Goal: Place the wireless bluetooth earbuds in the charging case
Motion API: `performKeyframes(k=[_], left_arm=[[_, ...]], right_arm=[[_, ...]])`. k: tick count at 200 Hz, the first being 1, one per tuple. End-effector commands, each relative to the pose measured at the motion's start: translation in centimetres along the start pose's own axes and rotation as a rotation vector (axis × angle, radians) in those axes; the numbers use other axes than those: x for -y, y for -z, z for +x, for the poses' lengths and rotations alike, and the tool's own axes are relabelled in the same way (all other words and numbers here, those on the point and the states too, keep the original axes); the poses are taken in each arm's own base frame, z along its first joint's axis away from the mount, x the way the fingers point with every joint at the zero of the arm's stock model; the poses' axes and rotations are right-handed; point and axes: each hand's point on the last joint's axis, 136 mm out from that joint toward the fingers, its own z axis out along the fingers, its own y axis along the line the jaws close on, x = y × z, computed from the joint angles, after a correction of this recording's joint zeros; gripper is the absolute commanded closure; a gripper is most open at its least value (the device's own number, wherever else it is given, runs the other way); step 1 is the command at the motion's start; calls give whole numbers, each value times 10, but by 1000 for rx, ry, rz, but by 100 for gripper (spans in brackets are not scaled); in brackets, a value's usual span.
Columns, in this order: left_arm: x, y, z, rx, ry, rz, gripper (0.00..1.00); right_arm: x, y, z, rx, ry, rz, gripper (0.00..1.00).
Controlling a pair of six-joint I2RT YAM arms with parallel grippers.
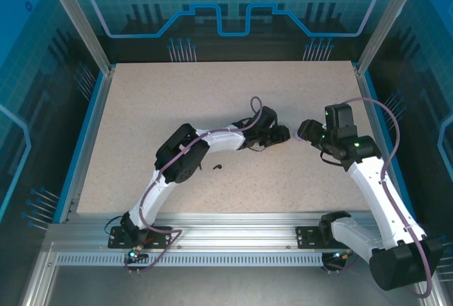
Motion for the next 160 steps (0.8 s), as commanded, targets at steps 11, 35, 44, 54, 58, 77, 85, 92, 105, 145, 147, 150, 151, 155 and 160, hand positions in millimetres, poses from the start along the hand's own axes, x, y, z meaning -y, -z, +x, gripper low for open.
performKeyframes(k=[11,35,44,54,58,77,85,92,105,145,147,150,151,155,160], left_arm=[[-5,38,-19,50,-53,-69,45],[-2,68,-35,105,-88,-70,39],[-1,81,-40,124,-101,-68,37],[4,98,-45,152,-122,-57,35],[7,106,-49,170,-131,-51,33],[19,143,-57,232,-184,-31,27],[23,159,-60,261,-203,-24,25],[25,175,-64,291,-215,-19,23],[21,201,-70,341,-222,-16,16],[-21,267,-80,449,-187,-61,1],[-23,270,-80,455,-187,-64,1],[-27,275,-81,467,-183,-70,1],[-28,277,-82,472,-182,-73,1],[-35,281,-82,481,-175,-88,1],[-41,290,-83,503,-170,-96,1]], right_arm=[[-9,14,-9,14,9,-40,36],[-13,15,-9,6,4,-59,32],[-14,14,-8,1,3,-67,31],[-15,12,-6,-6,4,-71,31],[-16,10,-5,-10,5,-71,31],[-20,2,3,-45,18,-75,30],[-24,-2,6,-61,29,-77,30],[-29,-6,9,-72,45,-81,30],[-37,-14,16,-96,80,-73,30],[-73,-41,37,-164,203,-43,30],[-75,-44,38,-169,208,-41,30],[-79,-45,40,-174,218,-42,30],[-80,-46,40,-175,219,-42,30],[-84,-49,42,-183,230,-38,29],[-90,-53,45,-195,244,-37,29]])
